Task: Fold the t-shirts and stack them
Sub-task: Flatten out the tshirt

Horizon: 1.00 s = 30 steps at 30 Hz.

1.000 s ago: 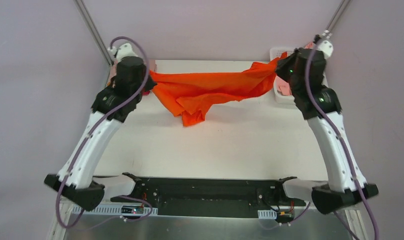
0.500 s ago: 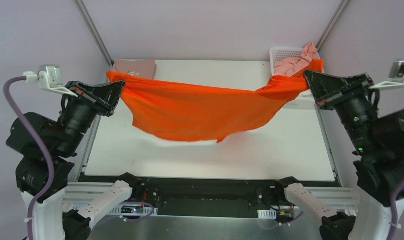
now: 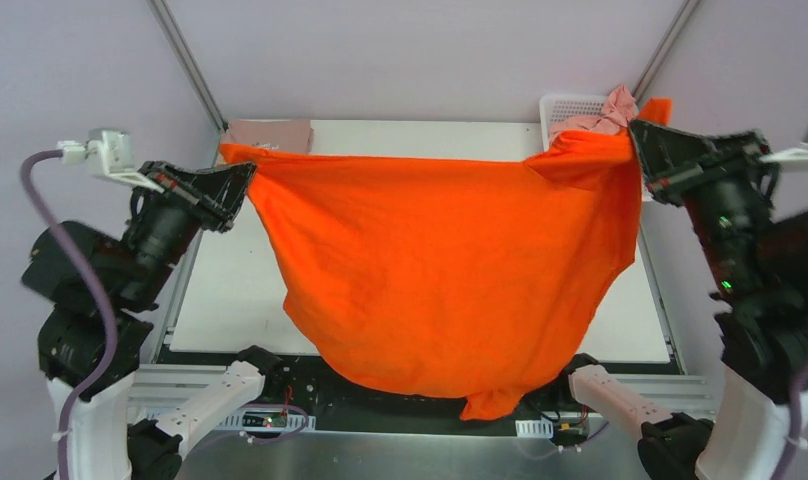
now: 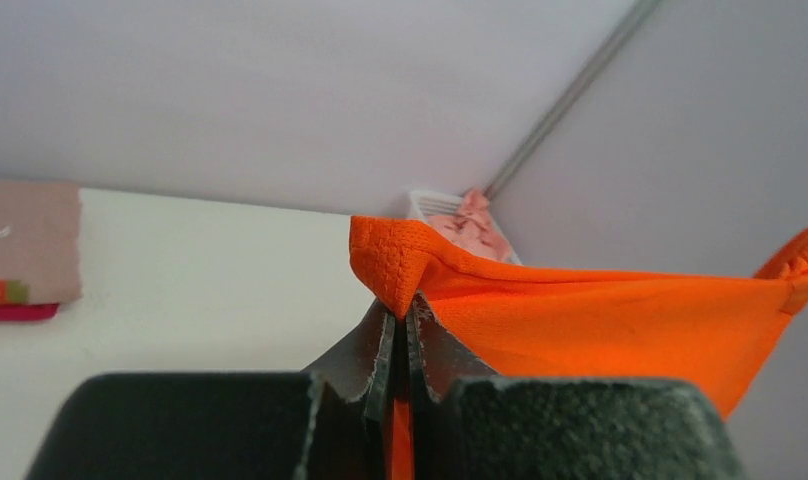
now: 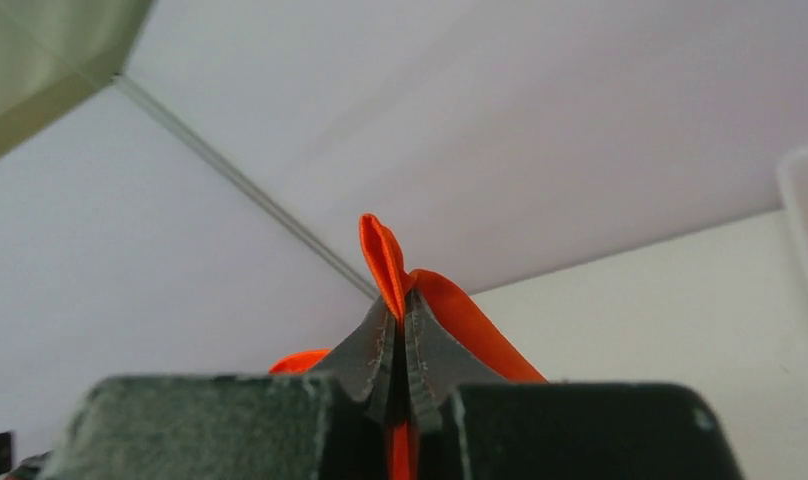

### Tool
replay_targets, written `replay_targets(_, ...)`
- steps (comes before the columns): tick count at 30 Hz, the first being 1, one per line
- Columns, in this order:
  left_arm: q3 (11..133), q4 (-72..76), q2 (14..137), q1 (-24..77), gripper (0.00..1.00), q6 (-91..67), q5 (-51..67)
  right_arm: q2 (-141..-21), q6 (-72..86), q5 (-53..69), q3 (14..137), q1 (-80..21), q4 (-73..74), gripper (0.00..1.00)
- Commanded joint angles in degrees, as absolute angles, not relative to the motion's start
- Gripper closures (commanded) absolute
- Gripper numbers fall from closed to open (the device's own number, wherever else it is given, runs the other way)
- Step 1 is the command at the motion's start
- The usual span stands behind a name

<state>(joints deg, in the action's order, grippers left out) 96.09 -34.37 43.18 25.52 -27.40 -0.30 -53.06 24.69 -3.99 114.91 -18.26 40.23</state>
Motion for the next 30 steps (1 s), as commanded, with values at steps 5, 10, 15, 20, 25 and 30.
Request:
replay_targets(5, 85.79, -32.56, 64.05, 25.49, 1.00, -28.40, -28.29, -67.23, 19.31, -22.15, 94.76, -17.93, 27.64, 1.00)
replay_targets(10, 89.90, -32.34, 90.73, 20.97, 1.00, -30.48, -31.82, -82.36, 18.72, -23.66, 85.92, -15.37, 14.63, 1.00)
replay_targets(15, 101.82, -34.43, 113.69, 15.52, 0.57, -30.85, -25.22, -103.50, 19.86, -19.56, 94.98, -12.96, 15.34, 1.00)
replay_targets(20, 106.57, -34.89, 117.58, 14.85, 0.01, -29.62, -25.85, -118.93, 19.91, -18.16, 113.89, -13.51, 29.41, 0.39)
replay_targets(25, 105.94, -34.92, 114.25, 14.85, 0.01, -28.65, -23.18, -117.25, 18.82, -21.61, 114.34, -16.27, 29.42, 0.00)
replay_targets(30, 99.61, -34.90, 107.24, 15.03, 0.01, -29.63, -19.56, -109.04, 18.13, -26.86, 109.37, -19.27, 33.19, 0.00)
